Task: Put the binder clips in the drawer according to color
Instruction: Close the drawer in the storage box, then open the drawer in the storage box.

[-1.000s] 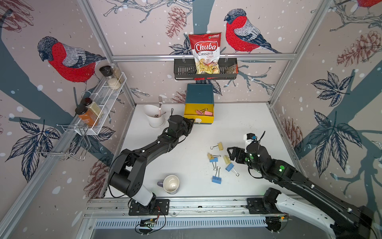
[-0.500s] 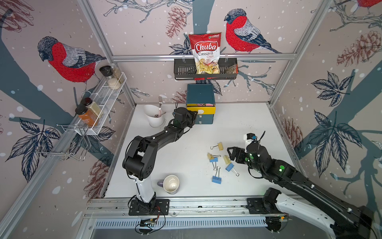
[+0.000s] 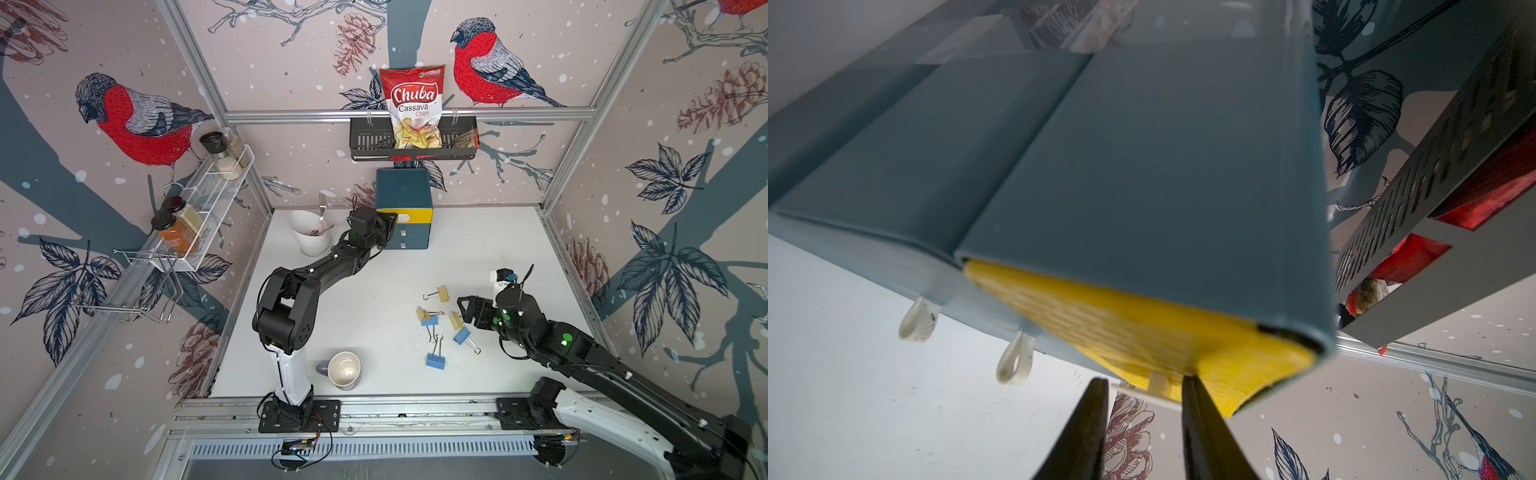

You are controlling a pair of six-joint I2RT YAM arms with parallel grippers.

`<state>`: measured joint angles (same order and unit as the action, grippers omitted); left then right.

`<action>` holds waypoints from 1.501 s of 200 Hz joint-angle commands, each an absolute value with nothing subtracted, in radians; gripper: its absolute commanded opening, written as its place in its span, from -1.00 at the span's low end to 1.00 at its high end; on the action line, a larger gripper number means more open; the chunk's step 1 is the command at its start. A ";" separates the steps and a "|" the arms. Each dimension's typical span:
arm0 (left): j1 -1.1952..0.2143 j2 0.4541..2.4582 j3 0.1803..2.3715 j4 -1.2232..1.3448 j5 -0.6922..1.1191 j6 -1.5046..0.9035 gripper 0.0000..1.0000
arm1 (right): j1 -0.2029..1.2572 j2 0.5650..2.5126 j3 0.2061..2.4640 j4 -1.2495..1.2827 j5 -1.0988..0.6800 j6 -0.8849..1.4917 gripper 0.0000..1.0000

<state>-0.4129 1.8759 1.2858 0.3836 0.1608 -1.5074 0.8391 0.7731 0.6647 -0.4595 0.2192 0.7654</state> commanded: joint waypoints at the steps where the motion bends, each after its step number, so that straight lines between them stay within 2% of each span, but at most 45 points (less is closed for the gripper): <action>1: -0.407 1.879 1.300 0.386 0.182 -1.487 -0.24 | 0.841 0.772 0.660 -0.432 0.215 0.776 0.76; 26: -0.412 1.846 1.267 0.392 0.180 -1.472 -0.08 | 0.842 0.776 0.657 -0.428 0.213 0.776 0.76; 64: -0.446 1.742 1.095 0.479 0.105 -1.469 0.10 | 0.842 0.776 0.643 -0.417 0.213 0.781 0.75; 104: -0.467 1.843 1.068 0.633 0.169 -1.520 0.14 | 0.842 0.795 0.643 -0.410 0.206 0.780 0.75; 150: -0.465 1.947 1.130 0.696 0.176 -1.536 0.07 | 0.842 0.790 0.653 -0.428 0.218 0.779 0.75; 173: -0.464 1.977 1.181 0.630 0.183 -1.524 0.03 | 0.843 0.791 0.649 -0.427 0.219 0.780 0.75; 198: -0.464 2.001 1.185 0.642 0.181 -1.542 -0.09 | 0.839 0.795 0.649 -0.420 0.220 0.778 0.76; 224: -0.463 2.019 1.194 0.649 0.180 -1.549 -0.30 | 0.838 0.795 0.649 -0.423 0.219 0.776 0.76; 280: -0.462 2.052 1.220 0.680 0.166 -1.558 -0.52 | 0.829 0.788 0.649 -0.436 0.217 0.764 0.76; 300: -0.461 2.060 1.229 0.676 0.161 -1.554 -0.66 | 0.825 0.787 0.649 -0.437 0.215 0.762 0.76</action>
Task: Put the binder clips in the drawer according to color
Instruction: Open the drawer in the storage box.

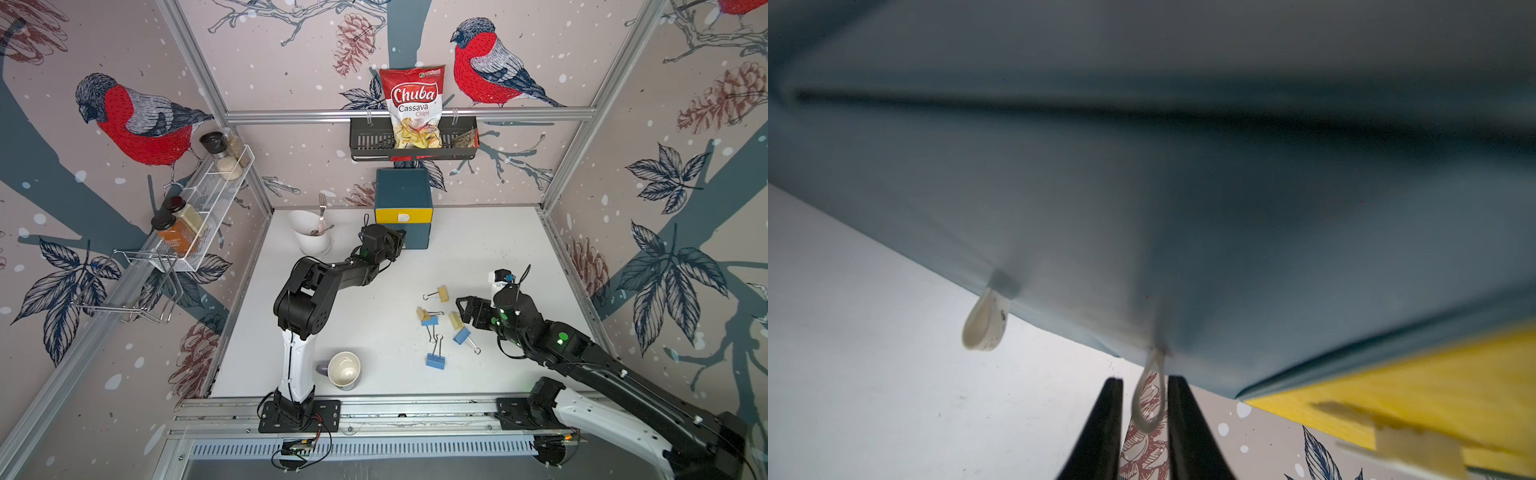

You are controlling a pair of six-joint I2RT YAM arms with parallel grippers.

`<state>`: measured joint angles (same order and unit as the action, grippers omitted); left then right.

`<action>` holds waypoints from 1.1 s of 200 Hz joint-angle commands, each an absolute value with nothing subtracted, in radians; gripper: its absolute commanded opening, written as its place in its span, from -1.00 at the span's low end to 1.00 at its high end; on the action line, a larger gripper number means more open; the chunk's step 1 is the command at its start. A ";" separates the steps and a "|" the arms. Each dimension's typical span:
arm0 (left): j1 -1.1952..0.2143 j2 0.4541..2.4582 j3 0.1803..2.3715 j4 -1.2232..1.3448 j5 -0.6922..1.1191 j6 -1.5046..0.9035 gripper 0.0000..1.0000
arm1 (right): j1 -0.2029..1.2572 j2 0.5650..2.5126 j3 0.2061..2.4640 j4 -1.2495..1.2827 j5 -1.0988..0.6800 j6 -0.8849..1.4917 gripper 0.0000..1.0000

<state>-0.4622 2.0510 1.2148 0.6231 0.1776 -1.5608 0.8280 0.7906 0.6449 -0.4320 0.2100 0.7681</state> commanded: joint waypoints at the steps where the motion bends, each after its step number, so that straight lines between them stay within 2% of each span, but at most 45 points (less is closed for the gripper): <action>1: -0.461 2.059 1.229 0.677 0.160 -1.554 -0.67 | 0.825 0.788 0.648 -0.437 0.215 0.762 0.76; 11: -0.461 2.059 1.227 0.682 0.157 -1.554 -0.80 | 0.823 0.787 0.647 -0.437 0.214 0.760 0.76; 20: -0.461 2.059 1.226 0.684 0.157 -1.549 -1.00 | 0.822 0.786 0.646 -0.436 0.213 0.761 0.76; 58: -0.478 2.025 1.178 0.703 0.154 -1.540 -1.00 | 0.814 0.794 0.635 -0.426 0.219 0.764 0.76; 113: -0.547 1.870 0.948 0.807 0.123 -1.559 -1.00 | 0.822 0.843 0.647 -0.458 0.254 0.785 0.75; 157: -0.595 1.731 0.824 0.758 0.060 -1.499 -1.00 | 0.842 0.882 0.670 -0.483 0.267 0.806 0.74; 220: -0.596 1.712 0.760 0.781 0.076 -1.509 -1.00 | 0.881 0.897 0.673 -0.480 0.285 0.834 0.75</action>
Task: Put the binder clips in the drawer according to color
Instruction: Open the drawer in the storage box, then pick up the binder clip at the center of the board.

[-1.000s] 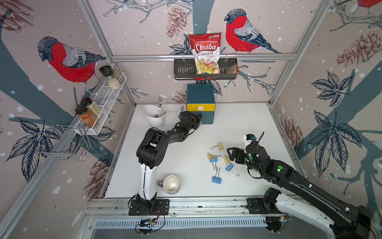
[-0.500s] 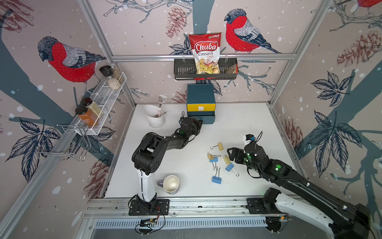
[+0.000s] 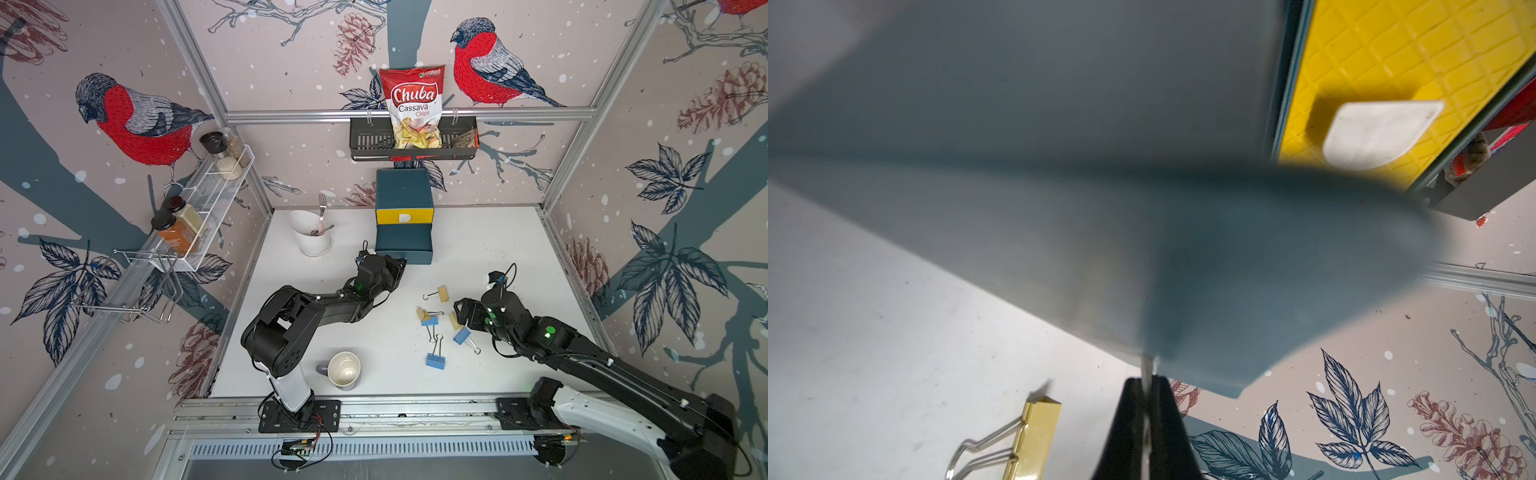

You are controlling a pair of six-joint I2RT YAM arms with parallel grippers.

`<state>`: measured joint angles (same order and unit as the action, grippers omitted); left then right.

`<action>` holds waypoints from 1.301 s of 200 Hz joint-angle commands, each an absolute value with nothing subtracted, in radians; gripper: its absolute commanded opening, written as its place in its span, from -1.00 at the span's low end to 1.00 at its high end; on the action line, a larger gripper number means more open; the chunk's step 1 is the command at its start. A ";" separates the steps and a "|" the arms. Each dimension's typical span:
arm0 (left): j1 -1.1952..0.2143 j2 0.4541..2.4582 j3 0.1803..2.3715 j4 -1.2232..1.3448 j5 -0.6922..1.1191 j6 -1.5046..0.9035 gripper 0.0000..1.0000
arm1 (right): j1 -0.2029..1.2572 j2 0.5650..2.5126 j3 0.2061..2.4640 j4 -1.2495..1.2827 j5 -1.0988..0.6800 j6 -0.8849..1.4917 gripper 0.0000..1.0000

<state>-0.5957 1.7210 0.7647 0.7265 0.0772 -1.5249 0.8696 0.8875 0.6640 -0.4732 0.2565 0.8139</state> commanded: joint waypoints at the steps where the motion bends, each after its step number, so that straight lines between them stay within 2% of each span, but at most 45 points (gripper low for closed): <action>1: -0.596 1.711 0.760 0.781 0.077 -1.509 -1.00 | 0.881 0.898 0.673 -0.480 0.286 0.834 0.75; 71: -0.596 1.737 0.783 0.781 0.109 -1.503 -1.00 | 0.929 0.955 0.695 -0.504 0.326 0.870 0.79; 87: -0.598 1.733 0.784 0.775 0.110 -1.500 -0.49 | 0.951 0.971 0.705 -0.516 0.337 0.885 0.80; 100: -0.601 1.724 0.783 0.757 0.105 -1.496 -0.20 | 0.980 0.988 0.713 -0.525 0.350 0.907 0.81; 132: -0.616 1.686 0.785 0.685 0.092 -1.480 0.27 | 1.108 1.063 0.737 -0.572 0.422 1.017 0.83; 154: -0.637 1.647 0.779 0.614 0.070 -1.467 0.50 | 1.194 1.118 0.735 -0.580 0.439 1.119 0.83; 204: -0.673 1.523 0.726 0.475 0.013 -1.432 0.56 | 1.342 1.249 0.757 -0.541 0.474 1.243 0.82; 233: -0.703 1.407 0.712 0.315 -0.064 -1.371 0.55 | 1.334 1.321 0.794 -0.518 0.484 1.202 0.72; 260: -0.721 1.308 0.703 0.170 -0.124 -1.306 0.56 | 1.276 1.327 0.803 -0.436 0.436 1.042 0.60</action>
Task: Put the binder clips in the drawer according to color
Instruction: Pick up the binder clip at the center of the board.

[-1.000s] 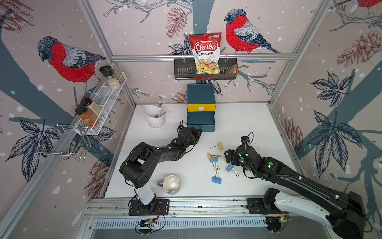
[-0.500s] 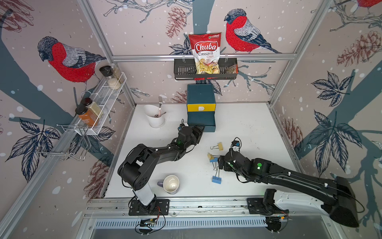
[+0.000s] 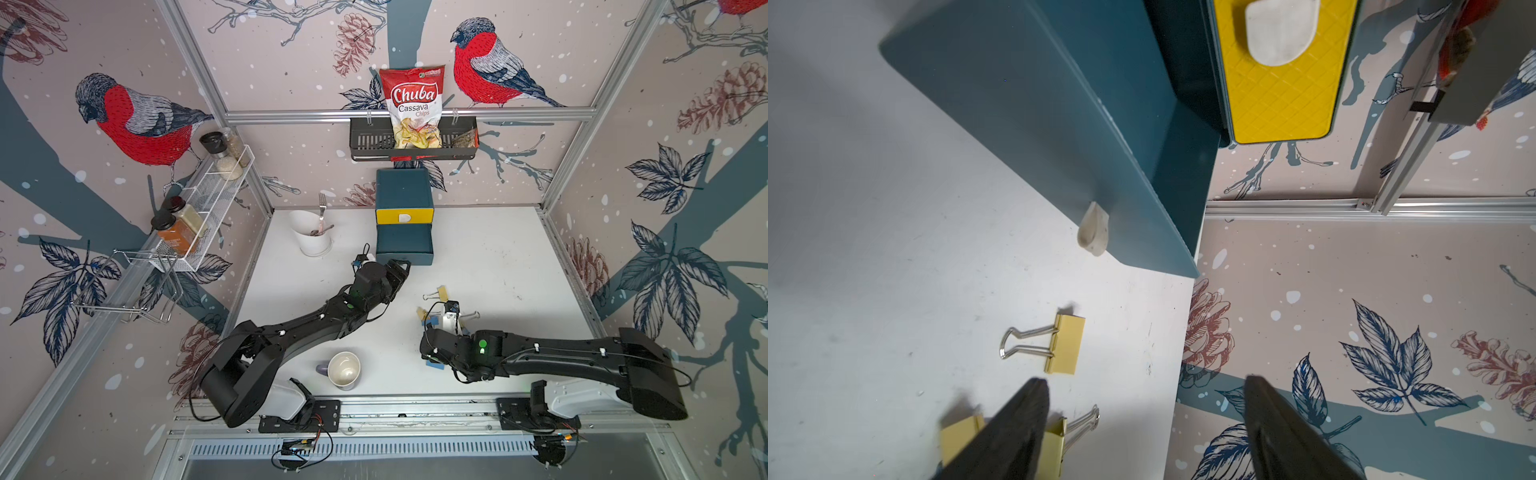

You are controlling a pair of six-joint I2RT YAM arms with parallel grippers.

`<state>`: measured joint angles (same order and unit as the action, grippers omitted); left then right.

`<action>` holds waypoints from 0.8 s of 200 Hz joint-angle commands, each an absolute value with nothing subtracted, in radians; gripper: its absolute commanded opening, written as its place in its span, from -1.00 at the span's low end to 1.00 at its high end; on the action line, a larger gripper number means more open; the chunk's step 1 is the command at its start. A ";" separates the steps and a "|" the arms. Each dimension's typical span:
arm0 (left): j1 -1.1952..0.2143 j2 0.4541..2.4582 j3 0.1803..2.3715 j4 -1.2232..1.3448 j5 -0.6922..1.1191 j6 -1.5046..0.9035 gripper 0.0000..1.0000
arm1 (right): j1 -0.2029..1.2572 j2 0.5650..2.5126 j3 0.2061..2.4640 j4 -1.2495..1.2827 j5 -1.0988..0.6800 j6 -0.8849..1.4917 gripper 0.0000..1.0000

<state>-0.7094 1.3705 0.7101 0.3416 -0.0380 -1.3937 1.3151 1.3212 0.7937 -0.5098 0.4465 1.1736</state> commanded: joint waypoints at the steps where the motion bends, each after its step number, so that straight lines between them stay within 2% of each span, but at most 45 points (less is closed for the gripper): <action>1: -0.721 1.304 0.702 0.164 -0.126 -1.303 0.55 | 1.273 1.328 0.803 -0.435 0.434 1.038 0.60; 40: -0.727 1.160 0.645 0.033 -0.180 -1.254 0.55 | 1.169 1.336 0.820 -0.388 0.368 0.763 0.55; 79: -0.726 1.052 0.628 -0.062 -0.222 -1.231 0.55 | 1.138 1.373 0.860 -0.428 0.350 0.644 0.50; 123: -0.727 0.947 0.616 -0.185 -0.272 -1.213 0.56 | 1.214 1.414 0.901 -0.584 0.363 0.813 0.52; 160: -0.726 0.877 0.611 -0.245 -0.291 -1.211 0.57 | 1.322 1.441 0.867 -0.585 0.356 1.078 0.69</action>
<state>-0.7238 0.9073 0.6136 -0.1829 -0.2584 -1.2301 1.2758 1.4261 0.8875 -0.5529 0.3599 0.8707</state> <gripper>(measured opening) 0.786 0.825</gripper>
